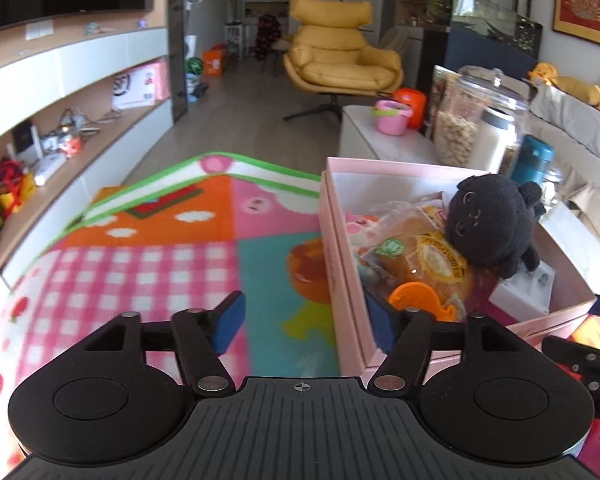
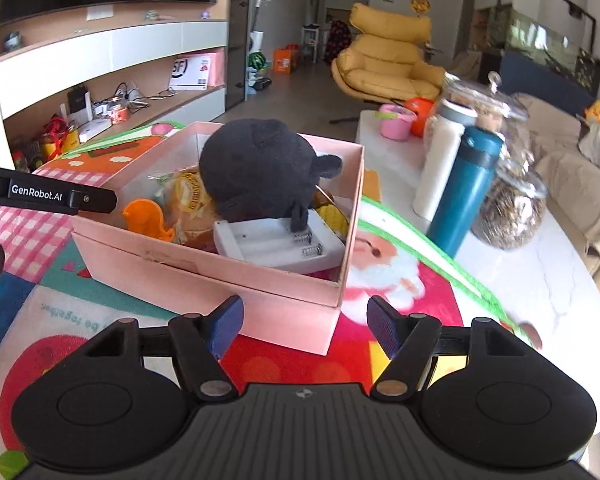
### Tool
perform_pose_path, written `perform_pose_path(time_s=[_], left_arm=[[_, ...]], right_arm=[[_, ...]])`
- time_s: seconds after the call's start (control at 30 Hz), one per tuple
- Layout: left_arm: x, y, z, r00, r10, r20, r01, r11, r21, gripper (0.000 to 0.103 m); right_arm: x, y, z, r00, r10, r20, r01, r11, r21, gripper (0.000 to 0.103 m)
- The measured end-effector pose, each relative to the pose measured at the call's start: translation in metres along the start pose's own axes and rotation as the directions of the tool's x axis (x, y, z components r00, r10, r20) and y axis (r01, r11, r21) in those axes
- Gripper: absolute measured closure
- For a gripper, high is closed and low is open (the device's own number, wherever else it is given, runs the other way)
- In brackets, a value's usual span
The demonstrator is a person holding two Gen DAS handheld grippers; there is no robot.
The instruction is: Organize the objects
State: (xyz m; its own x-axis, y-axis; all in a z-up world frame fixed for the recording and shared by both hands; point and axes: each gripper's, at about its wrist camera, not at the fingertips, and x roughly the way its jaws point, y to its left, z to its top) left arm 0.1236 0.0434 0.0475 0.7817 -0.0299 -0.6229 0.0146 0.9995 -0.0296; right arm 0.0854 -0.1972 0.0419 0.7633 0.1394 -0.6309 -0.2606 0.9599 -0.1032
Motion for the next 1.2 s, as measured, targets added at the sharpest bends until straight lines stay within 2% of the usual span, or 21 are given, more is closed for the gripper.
perform_pose_path(time_s=[0.07, 0.17, 0.2, 0.3, 0.4, 0.5, 0.57, 0.67, 0.73, 0.8, 0.9, 0.93, 1.03, 1.13, 1.2], left_arm=[[0.003, 0.022, 0.003, 0.999, 0.034, 0.011, -0.034, 0.999, -0.036, 0.021], [0.011, 0.06, 0.006, 0.995, 0.097, 0.016, -0.095, 0.991, -0.098, 0.004], [0.013, 0.072, 0.006, 0.994, 0.108, 0.021, -0.105, 0.988, -0.115, 0.002], [0.014, 0.092, 0.006, 0.994, 0.106, 0.028, -0.101, 0.984, -0.146, 0.001], [0.012, 0.093, 0.008, 0.995, 0.096, 0.034, -0.091, 0.987, -0.134, 0.002], [0.001, 0.09, 0.008, 0.994, 0.09, 0.06, -0.081, 0.987, -0.138, 0.003], [-0.021, 0.088, 0.003, 0.988, 0.093, 0.125, -0.074, 0.985, -0.153, 0.003], [-0.064, 0.079, -0.018, 0.976, 0.062, 0.208, -0.029, 0.987, -0.161, 0.003], [-0.082, 0.068, -0.04, 0.98, 0.022, 0.197, 0.006, 0.99, -0.141, 0.003], [-0.092, 0.056, -0.065, 0.988, -0.003, 0.153, 0.024, 0.99, -0.136, 0.003], [-0.1, 0.041, -0.098, 0.994, -0.009, 0.108, 0.022, 0.993, -0.119, 0.003], [-0.101, 0.037, -0.105, 0.995, -0.011, 0.098, 0.022, 0.993, -0.114, 0.003], [-0.094, 0.032, -0.117, 0.999, -0.019, 0.047, 0.024, 0.994, -0.106, 0.003], [-0.087, 0.034, -0.116, 0.999, 0.001, 0.042, 0.003, 0.994, -0.108, 0.003], [-0.084, 0.037, -0.116, 1.0, 0.003, 0.029, 0.001, 0.992, -0.124, 0.003]], right_arm=[[0.011, 0.016, 0.017, 1.0, 0.031, 0.002, -0.031, 0.999, -0.036, 0.034], [0.029, 0.048, 0.041, 0.998, 0.06, 0.023, -0.057, 0.993, -0.104, 0.034], [0.034, 0.059, 0.048, 0.998, 0.063, 0.03, -0.059, 0.991, -0.121, 0.034], [0.047, 0.084, 0.061, 0.997, 0.061, 0.051, -0.054, 0.989, -0.14, 0.034], [0.049, 0.094, 0.064, 0.998, 0.045, 0.051, -0.038, 0.991, -0.126, 0.034], [0.042, 0.095, 0.06, 0.999, 0.036, 0.022, -0.034, 0.996, -0.077, 0.028], [0.029, 0.092, 0.049, 0.999, 0.032, 0.011, -0.032, 0.999, -0.016, 0.015], [0.01, 0.091, 0.022, 0.999, 0.024, -0.024, -0.022, 0.998, 0.051, 0.003], [0.001, 0.094, 0.002, 0.998, 0.017, -0.056, -0.013, 0.997, 0.079, 0.0], [-0.006, 0.098, -0.017, 0.997, 0.016, -0.078, -0.01, 0.996, 0.088, 0.0], [-0.009, 0.105, -0.039, 0.994, -0.02, -0.108, 0.027, 0.997, 0.067, 0.0], [-0.011, 0.104, -0.045, 0.997, -0.023, -0.078, 0.029, 0.997, 0.076, 0.0], [-0.011, 0.101, -0.046, 0.996, -0.012, -0.085, 0.022, 0.994, 0.112, 0.0], [-0.008, 0.095, -0.045, 0.996, 0.009, -0.092, 0.004, 0.989, 0.149, 0.0], [-0.008, 0.097, -0.047, 0.997, 0.01, -0.071, -0.001, 0.992, 0.123, 0.0]])
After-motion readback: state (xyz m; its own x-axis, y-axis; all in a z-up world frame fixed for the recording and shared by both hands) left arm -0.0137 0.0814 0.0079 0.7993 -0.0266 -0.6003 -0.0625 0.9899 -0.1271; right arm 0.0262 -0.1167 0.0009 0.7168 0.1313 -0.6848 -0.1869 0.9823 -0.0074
